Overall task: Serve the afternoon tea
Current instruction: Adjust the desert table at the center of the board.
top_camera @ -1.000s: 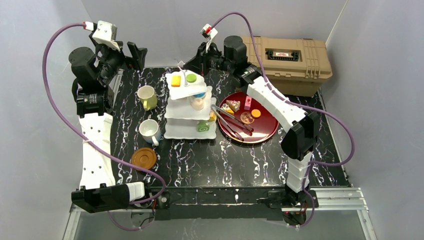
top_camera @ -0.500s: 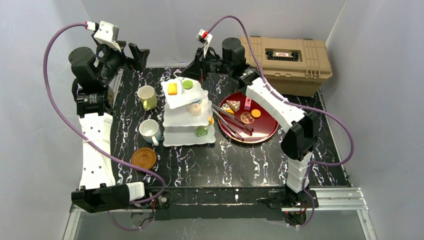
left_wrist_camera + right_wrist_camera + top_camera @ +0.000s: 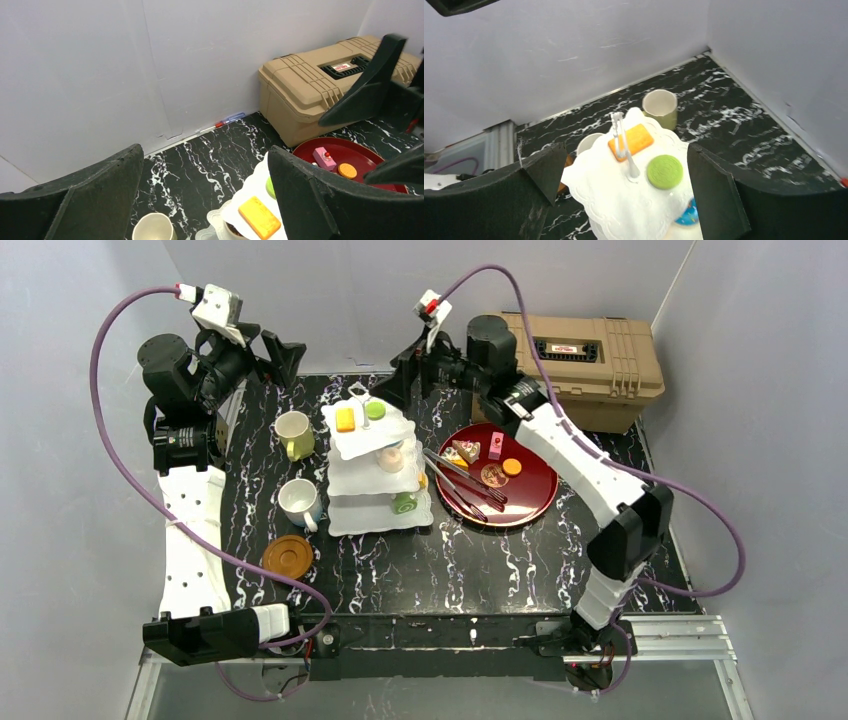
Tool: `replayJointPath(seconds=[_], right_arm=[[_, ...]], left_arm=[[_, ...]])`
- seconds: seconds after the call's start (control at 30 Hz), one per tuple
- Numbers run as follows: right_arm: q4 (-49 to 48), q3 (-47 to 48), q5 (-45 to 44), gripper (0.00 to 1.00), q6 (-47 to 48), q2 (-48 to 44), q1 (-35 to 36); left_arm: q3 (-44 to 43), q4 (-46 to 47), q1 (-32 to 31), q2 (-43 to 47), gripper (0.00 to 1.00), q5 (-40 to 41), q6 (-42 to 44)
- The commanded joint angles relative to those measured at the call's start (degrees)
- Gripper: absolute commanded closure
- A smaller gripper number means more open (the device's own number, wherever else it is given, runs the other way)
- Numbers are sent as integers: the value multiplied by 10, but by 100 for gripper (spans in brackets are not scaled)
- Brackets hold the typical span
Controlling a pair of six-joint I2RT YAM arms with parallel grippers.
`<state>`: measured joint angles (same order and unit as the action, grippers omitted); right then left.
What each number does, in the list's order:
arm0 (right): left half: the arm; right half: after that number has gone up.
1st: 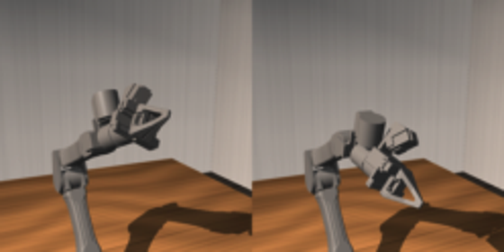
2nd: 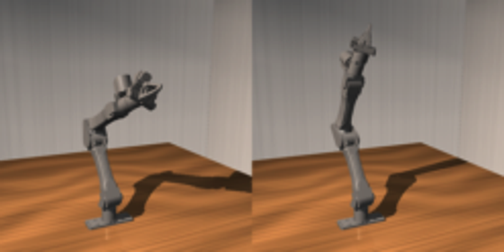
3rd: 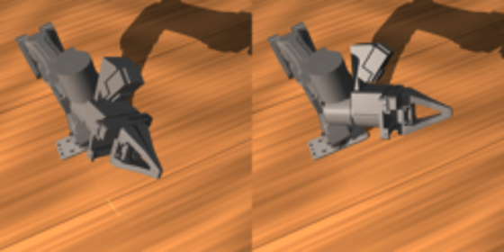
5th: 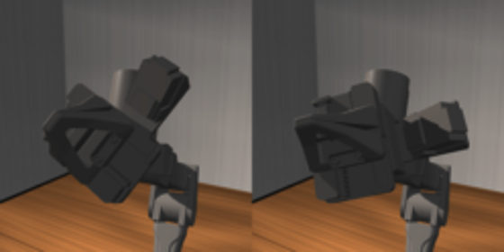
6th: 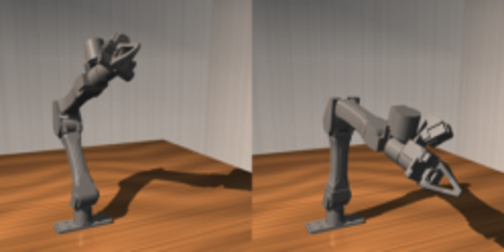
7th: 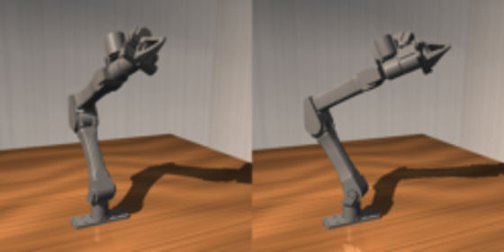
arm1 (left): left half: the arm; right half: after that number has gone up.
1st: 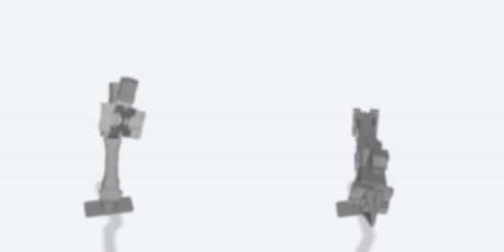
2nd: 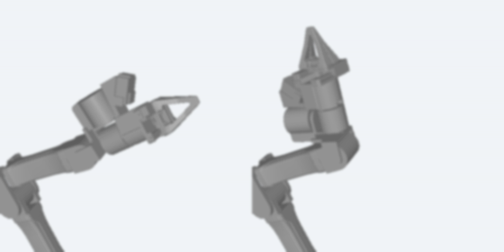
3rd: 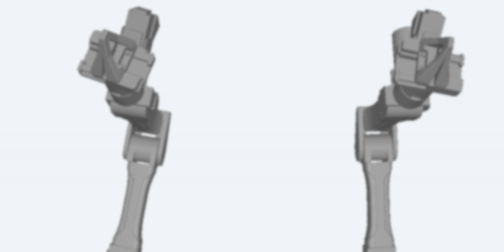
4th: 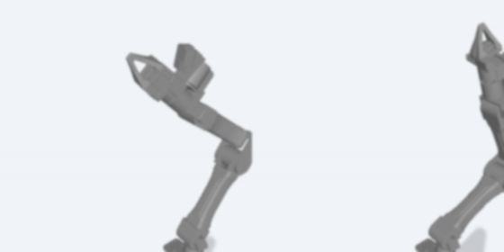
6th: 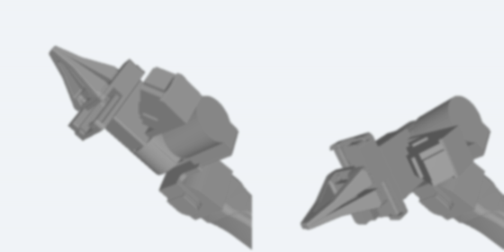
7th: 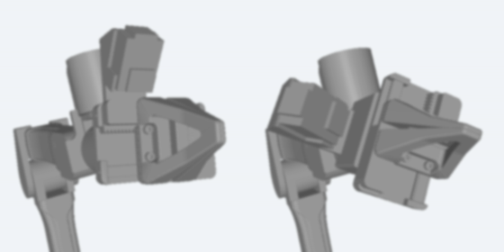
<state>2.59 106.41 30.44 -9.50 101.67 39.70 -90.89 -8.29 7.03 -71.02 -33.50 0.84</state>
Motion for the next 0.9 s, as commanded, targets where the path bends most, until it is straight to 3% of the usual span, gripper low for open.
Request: replayJointPath(seconds=[0.0, 0.17, 0.27, 0.5, 0.67, 0.87], right_arm=[[32, -23, -136, 2, 40, -86, -9], [66, -107, -204, 3, 25, -165, -69], [102, -162, -223, 10, 28, -191, -91], [107, -349, -207, 20, 21, -235, -99], [72, -424, -173, 30, 14, -186, -97], [61, -418, -170, 33, 34, -113, -77]], left_arm=[[-1, -6, 2, 14, 7, -18, -1], [-4, -8, 2, 15, 7, -29, -4], [-6, -9, 3, 16, 7, -35, -4], [-10, -30, 2, 23, 5, -63, 0], [-5, -44, 2, 35, 3, -75, -3], [1, -68, 2, 57, 3, -94, 5]])
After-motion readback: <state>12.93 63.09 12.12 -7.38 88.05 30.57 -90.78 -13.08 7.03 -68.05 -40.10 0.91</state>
